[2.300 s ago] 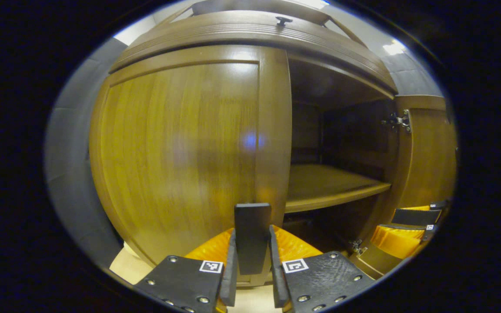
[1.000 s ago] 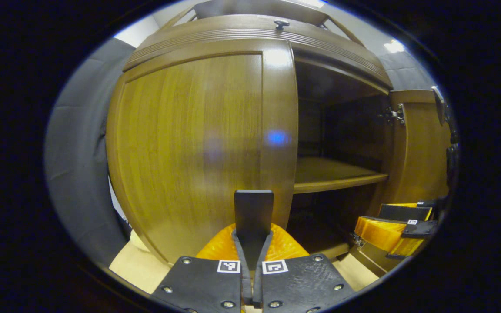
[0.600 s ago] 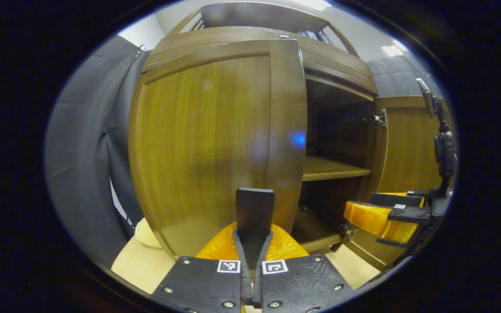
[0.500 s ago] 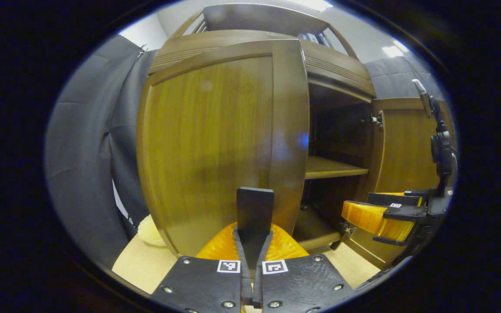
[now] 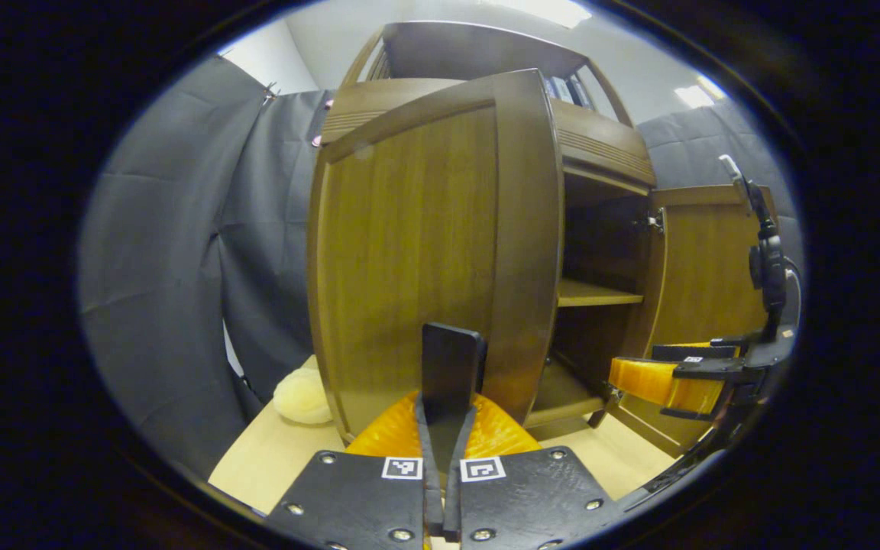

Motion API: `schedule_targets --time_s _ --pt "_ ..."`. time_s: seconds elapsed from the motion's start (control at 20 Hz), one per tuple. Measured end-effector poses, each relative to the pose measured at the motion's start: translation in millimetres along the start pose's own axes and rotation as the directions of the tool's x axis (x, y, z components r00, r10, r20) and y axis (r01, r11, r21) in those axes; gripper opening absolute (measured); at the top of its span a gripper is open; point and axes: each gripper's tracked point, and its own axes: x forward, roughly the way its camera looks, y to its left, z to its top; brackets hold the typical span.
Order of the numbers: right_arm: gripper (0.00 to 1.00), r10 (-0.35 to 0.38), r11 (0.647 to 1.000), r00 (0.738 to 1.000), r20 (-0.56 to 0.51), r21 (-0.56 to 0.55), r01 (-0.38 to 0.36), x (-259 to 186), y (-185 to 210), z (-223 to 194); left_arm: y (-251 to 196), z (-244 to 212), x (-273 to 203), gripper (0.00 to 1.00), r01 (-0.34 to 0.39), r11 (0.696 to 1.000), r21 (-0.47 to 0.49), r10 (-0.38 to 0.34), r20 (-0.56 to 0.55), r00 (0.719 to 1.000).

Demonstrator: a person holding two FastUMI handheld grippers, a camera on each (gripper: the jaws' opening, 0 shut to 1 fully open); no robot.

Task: Open the right door of the double-door shoe cabinet with the right hand, and open the left door with the left hand.

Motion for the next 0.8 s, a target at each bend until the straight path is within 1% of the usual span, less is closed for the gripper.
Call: schedule_targets --time_s 0.15,0.2,0.25,0.3,0.35,0.4,0.45,0.5,0.55,0.65,0.75,0.8 --pt "0.93 0.002 1.000 1.000 -0.003 -0.008 -0.002 3 0 -3 1 -4 4 0.05 -0.011 1.000 0.006 0.011 0.013 1.000" --pt "0.93 0.002 1.000 1.000 -0.002 -0.011 -0.002 5 3 -6 2 -7 4 0.03 -0.015 1.000 0.008 0.015 0.016 1.000" --pt "0.98 0.000 1.000 1.000 -0.001 -0.014 0.000 8 4 -7 1 -10 6 0.03 -0.018 1.000 0.011 0.017 0.018 1.000" --pt "0.93 0.000 1.000 1.000 0.000 -0.015 0.000 11 6 -10 1 -12 8 0.05 -0.019 1.000 0.017 0.019 0.020 1.000" --pt "0.93 0.000 1.000 1.000 0.002 -0.014 0.000 12 8 -11 4 -12 5 0.05 -0.023 1.000 0.021 0.022 0.023 0.999" --pt "0.98 -0.001 1.000 1.000 0.002 -0.014 0.001 11 8 -12 6 -13 5 0.05 -0.028 0.999 0.023 0.027 0.026 0.999" --pt "0.93 -0.001 1.000 1.000 0.001 -0.015 0.001 10 7 -12 8 -13 4 0.05 -0.035 0.999 0.024 0.034 0.029 0.999" --pt "0.98 -0.001 1.000 1.000 -0.001 -0.017 0.001 11 7 -13 13 -13 3 0.03 -0.043 0.999 0.023 0.043 0.031 0.999" --pt "0.93 0.000 1.000 1.000 -0.003 -0.019 0.000 13 9 -15 20 -13 0 0.03 -0.054 0.998 0.021 0.053 0.034 0.998" --pt "0.93 0.002 1.000 1.000 -0.006 -0.022 -0.003 18 19 -22 29 -11 -2 0.03 -0.078 0.997 0.015 0.078 0.040 0.996" --pt "0.93 0.005 1.000 1.000 -0.003 -0.027 -0.005 11 21 -20 37 -10 -3 0.04 -0.099 0.995 0.006 0.099 0.047 0.994" --pt "0.93 0.005 1.000 1.000 -0.002 -0.031 -0.005 8 23 -19 40 -10 -3 0.02 -0.102 0.995 0.003 0.101 0.052 0.993"
